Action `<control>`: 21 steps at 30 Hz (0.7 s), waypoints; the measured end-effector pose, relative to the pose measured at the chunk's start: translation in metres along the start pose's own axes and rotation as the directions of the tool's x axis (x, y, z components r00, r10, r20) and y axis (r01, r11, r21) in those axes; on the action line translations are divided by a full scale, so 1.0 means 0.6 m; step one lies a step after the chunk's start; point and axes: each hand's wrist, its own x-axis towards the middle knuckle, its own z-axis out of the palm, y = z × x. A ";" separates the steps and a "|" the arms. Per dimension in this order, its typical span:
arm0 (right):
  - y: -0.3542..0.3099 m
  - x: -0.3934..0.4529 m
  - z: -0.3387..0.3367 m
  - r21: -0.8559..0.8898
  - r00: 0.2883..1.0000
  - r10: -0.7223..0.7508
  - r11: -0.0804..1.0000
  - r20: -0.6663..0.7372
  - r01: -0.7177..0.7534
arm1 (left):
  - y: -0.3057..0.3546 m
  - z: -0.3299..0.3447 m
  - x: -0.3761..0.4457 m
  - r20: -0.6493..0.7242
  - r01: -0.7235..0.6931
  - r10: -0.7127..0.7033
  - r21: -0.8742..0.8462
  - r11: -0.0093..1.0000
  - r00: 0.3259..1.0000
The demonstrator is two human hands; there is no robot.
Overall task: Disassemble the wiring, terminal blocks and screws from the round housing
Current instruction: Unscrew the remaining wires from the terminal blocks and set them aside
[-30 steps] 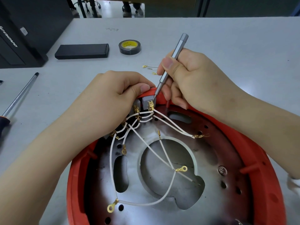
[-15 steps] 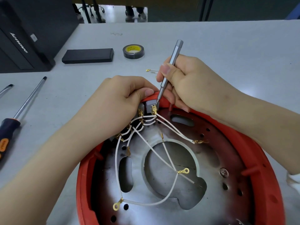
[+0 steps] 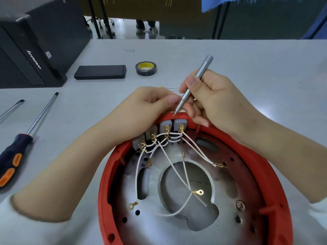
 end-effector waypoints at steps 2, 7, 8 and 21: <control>0.003 -0.001 0.004 0.013 0.999 -0.018 1.000 0.038 0.018 | -0.004 -0.008 -0.005 -0.117 -0.015 0.001 -0.124 0.992 0.993; 0.011 0.003 0.003 0.038 0.993 -0.043 0.998 0.108 0.039 | -0.022 -0.016 -0.036 -0.093 0.118 -0.120 -0.035 0.992 0.988; 0.012 0.003 0.002 0.048 0.992 -0.040 0.998 0.116 0.035 | -0.024 -0.012 -0.041 -0.073 0.130 -0.131 -0.020 0.991 0.989; 0.035 -0.013 0.005 -0.231 0.965 -0.236 0.938 0.117 0.258 | -0.033 -0.007 -0.032 0.039 0.075 -0.074 -0.030 0.997 0.997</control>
